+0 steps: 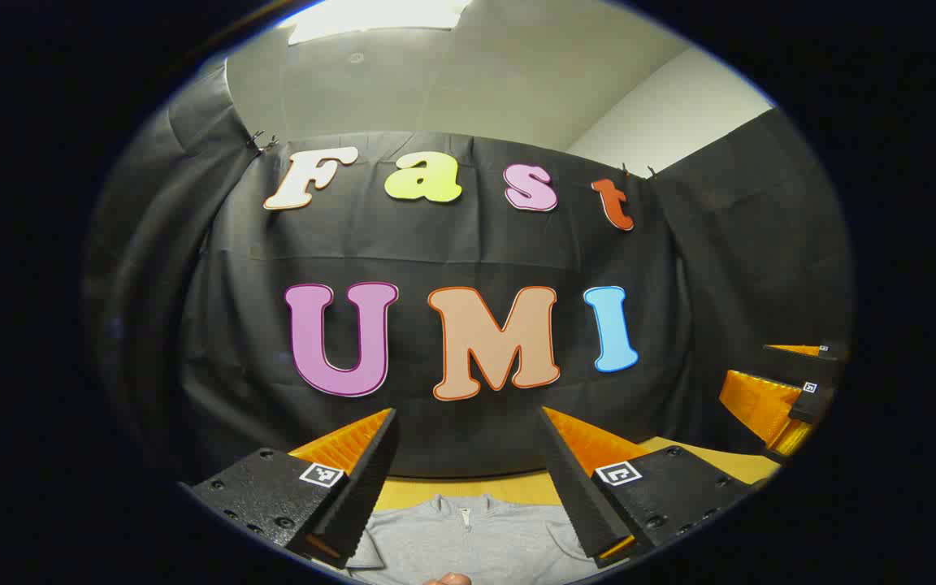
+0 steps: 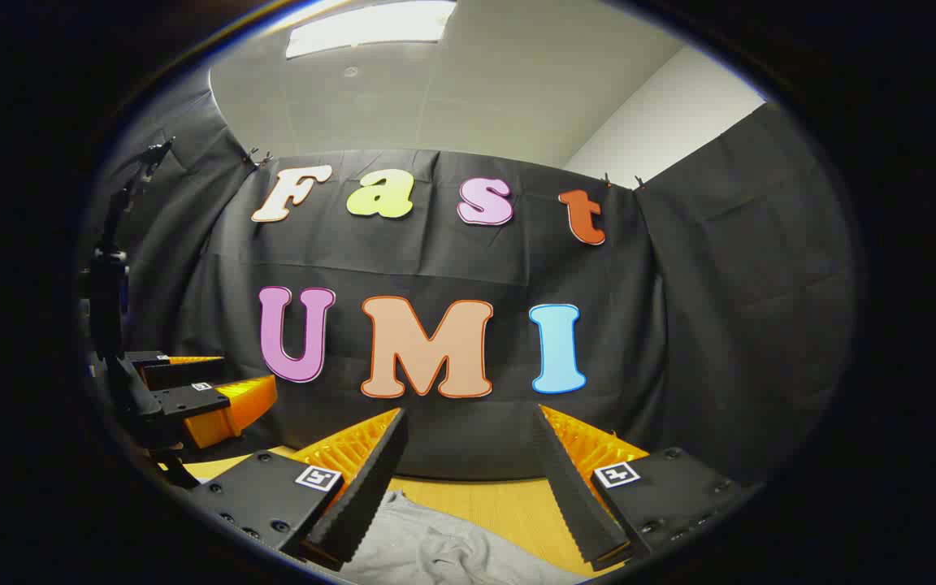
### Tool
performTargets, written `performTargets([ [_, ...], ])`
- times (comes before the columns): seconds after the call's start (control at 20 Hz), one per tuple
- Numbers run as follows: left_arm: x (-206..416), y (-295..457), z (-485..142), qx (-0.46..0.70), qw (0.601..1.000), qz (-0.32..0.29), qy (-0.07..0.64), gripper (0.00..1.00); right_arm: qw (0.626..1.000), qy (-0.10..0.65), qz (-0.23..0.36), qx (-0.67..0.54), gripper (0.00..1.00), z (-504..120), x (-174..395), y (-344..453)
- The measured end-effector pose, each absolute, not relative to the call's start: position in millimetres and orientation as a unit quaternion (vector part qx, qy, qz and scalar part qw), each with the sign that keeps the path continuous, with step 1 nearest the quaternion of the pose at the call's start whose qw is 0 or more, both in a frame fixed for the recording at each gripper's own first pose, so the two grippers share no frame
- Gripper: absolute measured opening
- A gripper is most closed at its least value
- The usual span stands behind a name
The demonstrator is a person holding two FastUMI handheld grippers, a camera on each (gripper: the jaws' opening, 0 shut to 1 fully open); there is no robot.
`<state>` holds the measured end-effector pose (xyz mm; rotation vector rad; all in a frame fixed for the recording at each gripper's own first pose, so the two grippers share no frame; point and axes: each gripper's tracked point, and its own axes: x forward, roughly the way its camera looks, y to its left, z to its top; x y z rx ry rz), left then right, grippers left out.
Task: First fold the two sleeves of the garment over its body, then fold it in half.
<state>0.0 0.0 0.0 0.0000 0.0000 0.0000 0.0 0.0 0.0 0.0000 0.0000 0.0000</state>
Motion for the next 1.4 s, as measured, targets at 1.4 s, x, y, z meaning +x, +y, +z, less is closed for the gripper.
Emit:
performTargets([
  [1.4,-8.5,0.6,-2.2,0.004,1.000,0.013,0.004,0.96,0.996,0.086,-0.029,-0.027,0.97,-54.4,-6.6,-85.3],
])
